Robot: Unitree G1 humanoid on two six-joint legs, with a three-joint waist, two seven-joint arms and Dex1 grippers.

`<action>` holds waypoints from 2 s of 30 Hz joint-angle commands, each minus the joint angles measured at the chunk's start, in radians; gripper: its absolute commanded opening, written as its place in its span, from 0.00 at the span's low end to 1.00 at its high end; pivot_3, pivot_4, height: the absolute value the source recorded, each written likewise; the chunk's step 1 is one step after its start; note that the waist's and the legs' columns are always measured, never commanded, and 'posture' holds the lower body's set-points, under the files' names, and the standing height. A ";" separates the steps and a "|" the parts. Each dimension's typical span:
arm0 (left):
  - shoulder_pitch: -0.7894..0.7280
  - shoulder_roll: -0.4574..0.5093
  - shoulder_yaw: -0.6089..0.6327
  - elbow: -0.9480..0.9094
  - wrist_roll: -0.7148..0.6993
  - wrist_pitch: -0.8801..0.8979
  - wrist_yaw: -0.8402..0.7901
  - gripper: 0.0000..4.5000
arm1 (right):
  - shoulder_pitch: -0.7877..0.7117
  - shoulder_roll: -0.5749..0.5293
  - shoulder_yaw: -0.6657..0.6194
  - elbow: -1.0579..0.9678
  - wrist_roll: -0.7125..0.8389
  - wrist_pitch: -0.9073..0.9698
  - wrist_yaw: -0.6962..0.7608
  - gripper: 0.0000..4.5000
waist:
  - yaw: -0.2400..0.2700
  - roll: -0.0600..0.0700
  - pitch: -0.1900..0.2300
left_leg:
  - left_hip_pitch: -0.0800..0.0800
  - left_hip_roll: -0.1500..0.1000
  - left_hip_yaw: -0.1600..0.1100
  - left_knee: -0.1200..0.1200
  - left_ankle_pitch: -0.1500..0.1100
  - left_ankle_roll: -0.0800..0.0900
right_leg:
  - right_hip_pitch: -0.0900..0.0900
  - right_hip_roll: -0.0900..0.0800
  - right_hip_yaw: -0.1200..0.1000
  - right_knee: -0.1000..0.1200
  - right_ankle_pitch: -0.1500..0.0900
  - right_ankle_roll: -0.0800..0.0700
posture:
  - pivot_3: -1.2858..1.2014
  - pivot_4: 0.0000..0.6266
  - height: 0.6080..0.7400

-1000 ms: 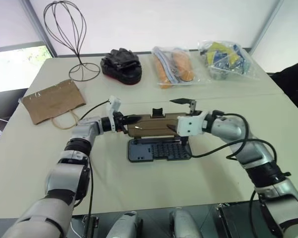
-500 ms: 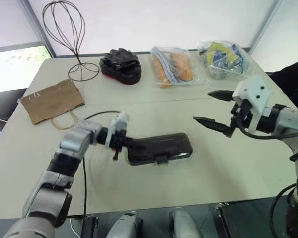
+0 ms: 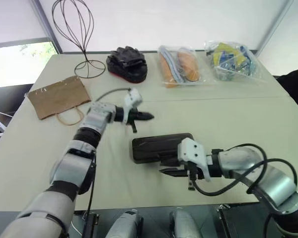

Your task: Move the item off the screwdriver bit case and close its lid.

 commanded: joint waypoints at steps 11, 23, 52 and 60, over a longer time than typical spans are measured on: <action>-0.158 -0.088 -0.121 0.207 0.237 -0.297 -0.137 0.00 | 0.003 -0.013 0.127 0.128 -0.228 -0.182 -0.060 0.01 | -0.001 -0.002 0.001 | -0.001 0.000 0.000 0.000 0.000 0.000 | -0.004 0.000 0.000 0.007 0.000 0.000 | 0.52 0.24 1.00; -0.086 -0.147 -0.198 0.184 0.317 -0.370 -0.281 0.00 | -0.044 0.043 0.160 0.255 -0.352 -0.250 -0.096 0.01 | -0.007 -0.002 0.000 | -0.001 0.001 0.000 0.000 0.000 0.000 | -0.005 0.001 0.000 0.008 0.000 0.000 | 0.52 0.24 1.00; -0.165 0.010 0.134 0.198 0.126 -0.285 0.048 0.00 | 0.138 0.135 -0.397 -0.291 0.106 0.352 -0.117 0.01 | 0.019 -0.007 -0.004 | -0.002 0.003 -0.001 0.002 0.000 0.000 | -0.006 0.002 0.002 0.010 0.000 0.000 | 0.52 0.24 1.00; 0.179 0.181 0.293 -0.466 -0.130 0.201 -0.021 0.00 | 0.039 0.154 -0.555 -0.011 0.039 0.154 -0.262 0.01 | -0.008 -0.006 -0.004 | 0.001 0.003 -0.001 -0.001 0.000 0.000 | -0.004 0.001 0.002 0.010 0.000 0.000 | 0.52 0.24 1.00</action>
